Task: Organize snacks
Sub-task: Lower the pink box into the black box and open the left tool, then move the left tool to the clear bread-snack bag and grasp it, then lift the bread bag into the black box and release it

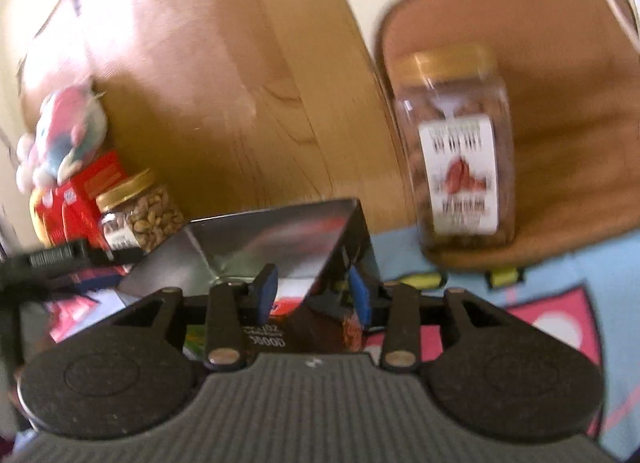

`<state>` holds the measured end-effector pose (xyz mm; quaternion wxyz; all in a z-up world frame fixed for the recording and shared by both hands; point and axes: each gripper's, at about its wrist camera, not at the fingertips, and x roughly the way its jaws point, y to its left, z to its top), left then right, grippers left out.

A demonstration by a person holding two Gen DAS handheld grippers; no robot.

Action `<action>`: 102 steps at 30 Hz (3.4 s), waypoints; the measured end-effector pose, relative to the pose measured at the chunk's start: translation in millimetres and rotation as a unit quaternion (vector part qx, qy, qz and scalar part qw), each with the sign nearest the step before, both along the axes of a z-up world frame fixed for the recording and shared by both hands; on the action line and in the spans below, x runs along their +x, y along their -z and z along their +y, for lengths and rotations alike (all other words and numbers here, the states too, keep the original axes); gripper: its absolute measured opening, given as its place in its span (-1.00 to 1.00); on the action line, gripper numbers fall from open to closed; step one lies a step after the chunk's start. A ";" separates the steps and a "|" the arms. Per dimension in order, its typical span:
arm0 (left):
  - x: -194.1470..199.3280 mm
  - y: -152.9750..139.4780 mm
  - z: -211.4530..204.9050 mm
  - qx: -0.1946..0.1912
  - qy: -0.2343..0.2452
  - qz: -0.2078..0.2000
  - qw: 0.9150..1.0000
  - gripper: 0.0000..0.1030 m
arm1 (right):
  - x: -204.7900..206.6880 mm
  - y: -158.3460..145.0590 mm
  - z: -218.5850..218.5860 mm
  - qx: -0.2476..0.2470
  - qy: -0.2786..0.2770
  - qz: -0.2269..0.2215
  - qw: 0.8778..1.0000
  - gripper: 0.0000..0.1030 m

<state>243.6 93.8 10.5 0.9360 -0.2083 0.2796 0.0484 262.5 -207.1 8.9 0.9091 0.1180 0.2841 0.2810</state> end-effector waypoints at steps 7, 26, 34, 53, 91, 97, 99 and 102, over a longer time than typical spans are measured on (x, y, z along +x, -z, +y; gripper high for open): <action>-3.1 7.9 -17.1 -0.042 0.003 0.037 0.998 0.42 | 10.2 7.9 -1.6 0.059 0.011 0.090 0.994 0.13; -105.6 -27.5 -12.1 -0.051 -0.020 -0.024 0.998 0.59 | -48.9 -22.5 -38.8 0.073 0.011 0.019 0.997 0.22; -165.3 -20.1 -22.8 -0.063 0.052 -0.026 0.996 0.59 | -94.5 10.7 -26.8 -0.015 -0.018 0.018 1.000 0.54; -71.5 7.8 -120.0 -0.087 0.179 0.061 0.978 0.37 | -106.8 27.1 -51.9 0.044 -0.066 0.067 0.995 0.62; -140.5 21.1 -165.6 -0.040 0.245 0.068 0.966 -0.09 | -197.8 33.8 -36.0 -0.180 -0.103 -0.057 0.977 0.00; -141.5 -33.4 -150.4 -0.016 0.240 -0.019 0.970 -0.09 | -196.4 -12.4 -33.6 -0.150 -0.104 -0.127 0.975 0.00; -127.0 -46.5 -137.0 -0.022 0.222 -0.034 0.974 -0.09 | -180.4 -25.3 -23.5 -0.146 -0.107 -0.149 0.972 0.00; -103.2 -57.6 -118.4 -0.022 0.188 -0.051 0.981 -0.09 | -147.4 -38.4 -1.4 -0.135 -0.119 -0.167 0.969 0.00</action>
